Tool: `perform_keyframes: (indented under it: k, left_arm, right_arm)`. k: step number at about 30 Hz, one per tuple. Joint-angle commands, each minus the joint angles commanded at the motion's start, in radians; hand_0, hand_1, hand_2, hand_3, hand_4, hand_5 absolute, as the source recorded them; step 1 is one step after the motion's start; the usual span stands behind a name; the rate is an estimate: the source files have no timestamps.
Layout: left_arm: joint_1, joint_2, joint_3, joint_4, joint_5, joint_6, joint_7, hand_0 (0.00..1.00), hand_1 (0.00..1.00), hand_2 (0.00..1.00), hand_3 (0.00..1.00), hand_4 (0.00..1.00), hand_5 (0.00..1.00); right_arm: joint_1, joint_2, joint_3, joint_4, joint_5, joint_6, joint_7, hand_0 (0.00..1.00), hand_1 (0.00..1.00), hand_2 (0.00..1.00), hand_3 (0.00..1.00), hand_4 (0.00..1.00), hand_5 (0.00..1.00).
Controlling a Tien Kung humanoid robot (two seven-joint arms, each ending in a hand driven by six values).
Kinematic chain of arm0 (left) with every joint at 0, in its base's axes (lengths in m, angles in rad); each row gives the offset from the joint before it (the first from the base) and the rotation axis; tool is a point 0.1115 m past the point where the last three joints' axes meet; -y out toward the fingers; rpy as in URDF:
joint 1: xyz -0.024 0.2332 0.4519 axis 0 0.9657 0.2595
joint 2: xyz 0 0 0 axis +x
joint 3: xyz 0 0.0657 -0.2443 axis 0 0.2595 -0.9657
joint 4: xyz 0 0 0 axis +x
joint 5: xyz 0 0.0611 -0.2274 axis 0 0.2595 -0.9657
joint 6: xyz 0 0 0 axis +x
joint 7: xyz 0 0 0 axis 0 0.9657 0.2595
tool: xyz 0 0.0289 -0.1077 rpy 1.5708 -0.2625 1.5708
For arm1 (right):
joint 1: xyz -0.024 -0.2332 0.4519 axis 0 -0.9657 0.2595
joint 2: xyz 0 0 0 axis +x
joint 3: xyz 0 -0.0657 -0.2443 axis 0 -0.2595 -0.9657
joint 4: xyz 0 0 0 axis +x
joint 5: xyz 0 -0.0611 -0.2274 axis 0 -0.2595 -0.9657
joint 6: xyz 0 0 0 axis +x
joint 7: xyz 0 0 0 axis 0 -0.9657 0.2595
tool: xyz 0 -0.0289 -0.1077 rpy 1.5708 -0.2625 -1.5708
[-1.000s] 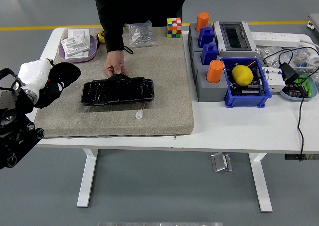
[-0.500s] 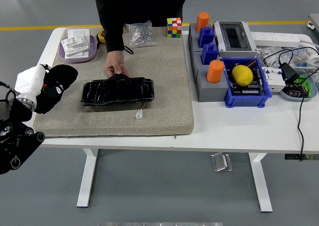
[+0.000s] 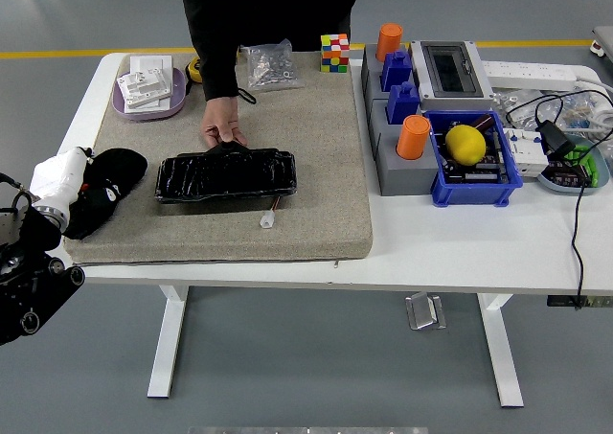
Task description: Pick the rag up,wipe the panel,place it on the desk
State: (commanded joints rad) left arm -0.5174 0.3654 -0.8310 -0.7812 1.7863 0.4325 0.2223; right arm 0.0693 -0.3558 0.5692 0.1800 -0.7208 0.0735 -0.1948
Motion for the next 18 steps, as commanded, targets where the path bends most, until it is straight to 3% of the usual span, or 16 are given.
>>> perform_keyframes:
  k: [3, 4, 9, 10, 15, 16, 18]
  left_arm:
    - [0.000, 0.002, 0.004, 0.000, -0.007, -0.015, 0.004, 0.334, 0.443, 0.557, 0.528, 0.475, 0.073]
    - [0.000, 0.003, 0.005, -0.001, -0.009, -0.016, 0.003, 0.409, 0.578, 0.654, 0.555, 0.679, 0.188]
    - [0.004, 0.006, 0.001, -0.012, -0.017, -0.029, 0.002, 0.409, 0.578, 0.654, 0.555, 0.679, 0.188]
    - [0.004, 0.009, 0.000, -0.016, -0.018, -0.030, 0.000, 0.439, 0.661, 0.762, 0.635, 0.802, 0.315]
    - [0.005, 0.017, -0.002, -0.027, -0.024, -0.047, 0.000, 0.439, 0.661, 0.762, 0.635, 0.802, 0.315]
    - [0.005, 0.018, -0.001, -0.029, -0.028, -0.048, 0.000, 0.451, 0.680, 0.774, 0.785, 0.943, 0.465]
    - [0.005, 0.020, -0.001, -0.033, -0.035, -0.051, -0.004, 0.451, 0.680, 0.774, 0.785, 0.943, 0.465]
  right_arm:
    - [-0.001, -0.001, 0.002, 0.000, -0.002, 0.000, -0.001, 0.725, 0.579, 0.667, 0.577, 0.998, 0.418]
    - [-0.001, -0.001, 0.003, 0.000, -0.003, 0.000, -0.001, 0.725, 0.579, 0.667, 0.577, 0.998, 0.420]
    - [-0.002, -0.002, 0.010, 0.000, -0.013, 0.001, -0.003, 0.725, 0.579, 0.667, 0.577, 0.998, 0.420]
    - [-0.002, -0.002, 0.011, 0.000, -0.014, 0.001, -0.004, 0.725, 0.579, 0.667, 0.576, 0.998, 0.418]
    - [0.000, -0.004, 0.014, 0.000, -0.016, 0.000, -0.004, 0.725, 0.579, 0.667, 0.576, 0.998, 0.418]
    - [-0.001, -0.004, 0.015, 0.000, -0.017, 0.000, -0.004, 0.725, 0.579, 0.667, 0.576, 0.998, 0.418]
    - [-0.001, -0.004, 0.016, 0.000, -0.018, 0.001, -0.004, 0.725, 0.579, 0.667, 0.576, 0.998, 0.418]
